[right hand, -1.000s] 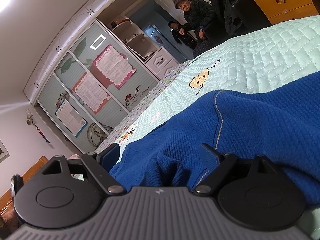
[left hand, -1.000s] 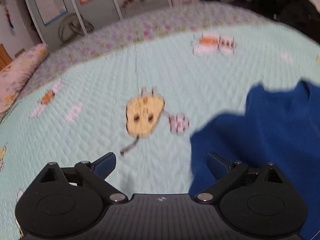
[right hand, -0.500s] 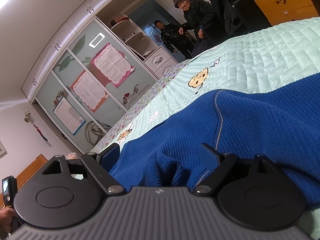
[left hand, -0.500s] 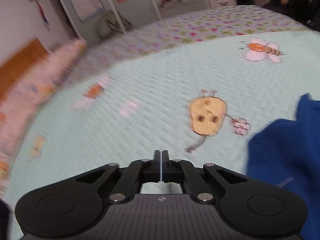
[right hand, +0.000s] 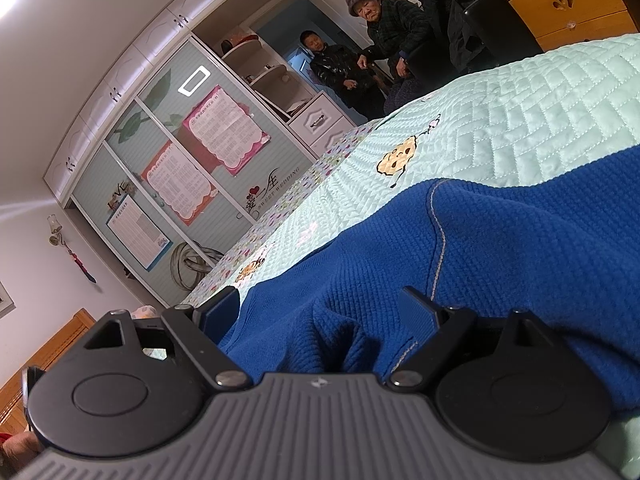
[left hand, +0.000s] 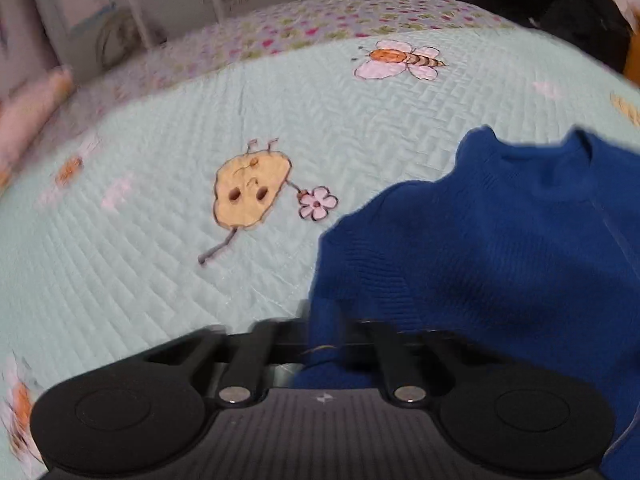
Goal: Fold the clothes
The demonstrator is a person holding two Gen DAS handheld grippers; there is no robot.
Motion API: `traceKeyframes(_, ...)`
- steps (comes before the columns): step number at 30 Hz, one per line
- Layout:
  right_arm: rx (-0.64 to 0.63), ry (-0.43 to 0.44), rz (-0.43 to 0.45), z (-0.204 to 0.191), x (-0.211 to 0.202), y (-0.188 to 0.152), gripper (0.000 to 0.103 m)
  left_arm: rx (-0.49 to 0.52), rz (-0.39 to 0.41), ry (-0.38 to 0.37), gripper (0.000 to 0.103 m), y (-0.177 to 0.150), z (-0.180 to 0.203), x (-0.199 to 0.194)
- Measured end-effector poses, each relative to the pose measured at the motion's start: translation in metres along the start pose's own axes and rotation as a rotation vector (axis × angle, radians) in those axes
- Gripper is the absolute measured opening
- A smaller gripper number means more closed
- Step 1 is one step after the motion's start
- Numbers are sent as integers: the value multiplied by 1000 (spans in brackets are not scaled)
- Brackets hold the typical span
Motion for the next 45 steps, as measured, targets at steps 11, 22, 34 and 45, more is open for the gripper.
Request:
traceKeyframes(11,-1,-1,-1,0,1,1,87,-25,8,160,0,5,-41,-8)
traceKeyframes(22,-3,-3,-1,-1,0,0,87,-59,154,-167,20,23,-9,-30)
traceKeyframes(34,0,1,1,1,0,0,87,-39,104,102,36,47,15,31)
traceKeyframes(45,6,4,1,2,-1,0,87,-51,30,87,99,51,67,54)
Point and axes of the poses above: each gripper's, at about its wrist camera, not at the fingertips, and x roughly the way its jaws point, z to its right, y to its top, the point moved 2 cm from there along x, roughly the way its jaws point, and after that the axes turned 2 degrees about -x, right-handed, at the moved point
